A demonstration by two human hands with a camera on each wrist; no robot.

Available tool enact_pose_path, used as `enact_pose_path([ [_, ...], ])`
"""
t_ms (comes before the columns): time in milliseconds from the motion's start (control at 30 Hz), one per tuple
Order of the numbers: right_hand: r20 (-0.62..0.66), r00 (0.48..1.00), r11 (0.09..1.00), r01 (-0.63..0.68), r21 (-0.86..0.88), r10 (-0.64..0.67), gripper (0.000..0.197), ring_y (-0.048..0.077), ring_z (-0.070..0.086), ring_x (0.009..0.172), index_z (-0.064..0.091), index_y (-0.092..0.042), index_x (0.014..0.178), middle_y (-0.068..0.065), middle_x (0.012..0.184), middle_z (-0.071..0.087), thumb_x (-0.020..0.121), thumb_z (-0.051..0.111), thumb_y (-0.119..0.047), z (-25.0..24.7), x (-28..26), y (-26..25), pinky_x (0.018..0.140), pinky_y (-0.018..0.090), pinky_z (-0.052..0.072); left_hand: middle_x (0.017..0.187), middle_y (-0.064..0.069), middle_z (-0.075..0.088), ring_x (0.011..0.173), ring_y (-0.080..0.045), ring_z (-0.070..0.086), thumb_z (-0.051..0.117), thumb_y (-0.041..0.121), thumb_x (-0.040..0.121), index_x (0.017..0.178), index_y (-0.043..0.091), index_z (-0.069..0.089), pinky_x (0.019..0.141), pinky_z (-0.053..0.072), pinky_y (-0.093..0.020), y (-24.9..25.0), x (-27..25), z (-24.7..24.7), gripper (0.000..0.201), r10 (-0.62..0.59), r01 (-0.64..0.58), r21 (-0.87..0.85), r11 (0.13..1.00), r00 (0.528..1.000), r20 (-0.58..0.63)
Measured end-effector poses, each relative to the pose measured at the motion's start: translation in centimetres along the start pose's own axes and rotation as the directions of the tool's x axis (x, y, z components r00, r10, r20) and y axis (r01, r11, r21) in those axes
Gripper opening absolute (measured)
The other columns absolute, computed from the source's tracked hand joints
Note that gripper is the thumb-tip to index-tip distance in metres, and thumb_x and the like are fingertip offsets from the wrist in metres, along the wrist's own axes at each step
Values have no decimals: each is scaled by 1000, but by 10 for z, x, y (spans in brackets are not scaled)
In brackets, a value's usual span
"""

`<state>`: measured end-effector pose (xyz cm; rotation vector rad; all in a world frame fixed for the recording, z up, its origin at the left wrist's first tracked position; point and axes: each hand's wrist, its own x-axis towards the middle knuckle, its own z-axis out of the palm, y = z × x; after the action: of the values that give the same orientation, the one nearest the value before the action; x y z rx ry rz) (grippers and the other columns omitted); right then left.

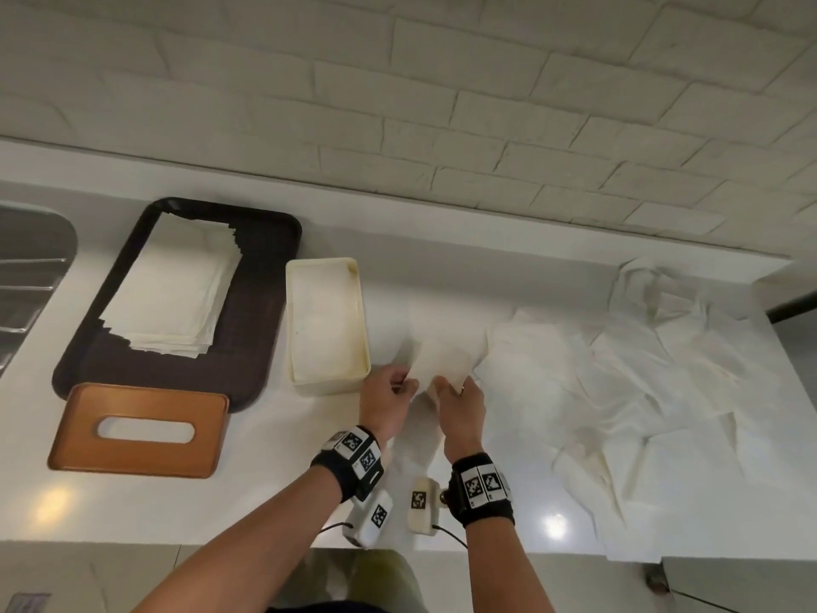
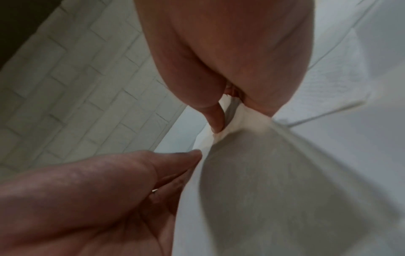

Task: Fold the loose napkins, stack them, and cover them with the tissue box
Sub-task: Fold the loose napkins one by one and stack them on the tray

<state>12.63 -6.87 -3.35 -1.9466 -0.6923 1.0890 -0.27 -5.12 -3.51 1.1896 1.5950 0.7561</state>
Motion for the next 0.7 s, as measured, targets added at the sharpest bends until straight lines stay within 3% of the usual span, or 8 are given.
enact_pose_path([
  [133,-143,985,988,110,112,-94,28,19,69,112,58,-29,125,-6,118,71,103,70,-42,-6,-35,-27,90,34,56,105,12,70,96,-5,69,71,17,103,120,13,73,83,47,-2,25,-13,-17,18,168,-166,36,985,985,-38],
  [233,-24,996,943,87,322,-84,43,18,63,123,38,-44,137,-2,133,63,105,66,-52,-4,-68,-52,105,41,54,106,19,71,96,6,68,69,22,104,121,22,69,84,50,-8,59,-25,-44,16,293,-299,-66,952,952,-86],
  [333,83,979,857,121,502,-187,50,21,69,124,31,-46,142,-1,134,71,107,66,-40,12,-97,-81,109,48,56,113,13,73,104,4,68,67,18,106,129,25,65,84,56,-14,94,-28,-81,24,363,-390,-174,904,916,-169],
  [433,63,916,775,296,558,-395,59,22,76,110,28,-37,149,6,120,79,109,66,-16,33,-113,-116,93,38,63,124,14,70,112,-7,68,63,9,107,142,23,61,86,61,-23,120,-23,-121,38,440,-506,-261,822,855,-274],
  [500,55,883,781,382,494,-467,55,27,78,95,32,-33,145,12,109,81,108,67,-14,49,-112,-132,80,40,64,125,20,67,111,-11,68,63,5,106,150,25,55,89,61,-24,124,-15,-145,49,473,-563,-237,792,811,-344],
  [567,55,848,820,490,295,-527,44,23,73,73,40,-33,136,6,95,79,106,69,-19,68,-104,-139,69,41,60,115,9,69,102,-7,70,65,7,104,152,33,49,89,59,-20,114,1,-165,56,427,-535,-222,815,813,-395],
  [633,63,804,807,590,40,-591,29,11,58,56,52,-31,123,-4,82,69,103,70,-19,88,-88,-135,61,25,49,104,0,72,86,-4,69,66,12,103,154,38,47,86,56,-16,95,19,-180,60,357,-453,-174,874,843,-404],
  [700,148,806,793,591,-149,-573,19,7,56,54,58,-23,117,-5,75,64,102,68,-15,108,-72,-127,57,16,42,103,-1,73,85,-4,67,68,13,102,157,36,43,85,55,-16,75,35,-191,65,318,-360,-54,931,877,-361],
])
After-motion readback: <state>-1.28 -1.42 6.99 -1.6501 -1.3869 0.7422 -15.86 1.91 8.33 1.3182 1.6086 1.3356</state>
